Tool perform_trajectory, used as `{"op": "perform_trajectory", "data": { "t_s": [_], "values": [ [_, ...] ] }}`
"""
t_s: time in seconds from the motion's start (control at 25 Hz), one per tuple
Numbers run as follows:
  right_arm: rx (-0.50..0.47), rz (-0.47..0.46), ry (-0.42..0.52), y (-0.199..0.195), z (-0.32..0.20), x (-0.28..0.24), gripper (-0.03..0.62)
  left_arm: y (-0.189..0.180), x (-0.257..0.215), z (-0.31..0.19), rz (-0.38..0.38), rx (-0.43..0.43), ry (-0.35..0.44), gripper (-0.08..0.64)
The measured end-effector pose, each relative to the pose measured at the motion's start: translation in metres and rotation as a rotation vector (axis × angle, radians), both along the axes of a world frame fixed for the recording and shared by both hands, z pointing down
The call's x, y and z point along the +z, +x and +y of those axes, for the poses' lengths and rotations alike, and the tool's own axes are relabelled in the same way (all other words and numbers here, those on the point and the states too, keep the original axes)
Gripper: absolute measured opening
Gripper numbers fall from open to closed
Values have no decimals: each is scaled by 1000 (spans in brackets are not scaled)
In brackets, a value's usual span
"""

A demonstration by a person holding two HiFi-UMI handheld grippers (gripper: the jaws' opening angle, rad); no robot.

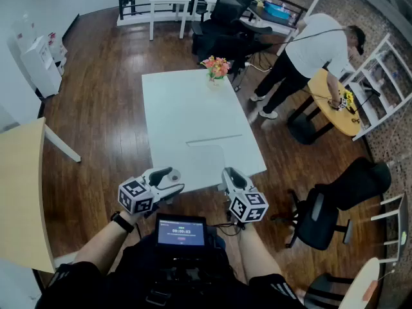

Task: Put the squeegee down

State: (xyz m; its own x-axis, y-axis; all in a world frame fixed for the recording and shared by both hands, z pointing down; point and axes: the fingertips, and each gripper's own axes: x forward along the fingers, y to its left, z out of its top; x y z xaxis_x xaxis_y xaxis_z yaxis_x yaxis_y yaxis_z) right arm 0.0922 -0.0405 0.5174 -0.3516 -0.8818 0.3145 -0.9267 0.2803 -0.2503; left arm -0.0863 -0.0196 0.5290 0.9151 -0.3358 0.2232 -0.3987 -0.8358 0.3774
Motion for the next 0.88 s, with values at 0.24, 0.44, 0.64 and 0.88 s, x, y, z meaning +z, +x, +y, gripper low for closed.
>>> {"op": "perform_trajectory", "data": {
  "t_s": [0.24,0.44,0.64,0.88],
  "values": [
    [15,-15,-50,11,-35,18,115,6,6,-25,2,2,-13,318],
    [13,14,-93,33,-80,46,115,26,16,-59,-3,-1,-29,316],
    [11,49,-137,60,-141,84,115,48,28,-99,-23,-7,-44,318],
    [-6,134,-229,97,-227,149,115,79,41,-160,-26,-36,-89,316]
  ]
}}
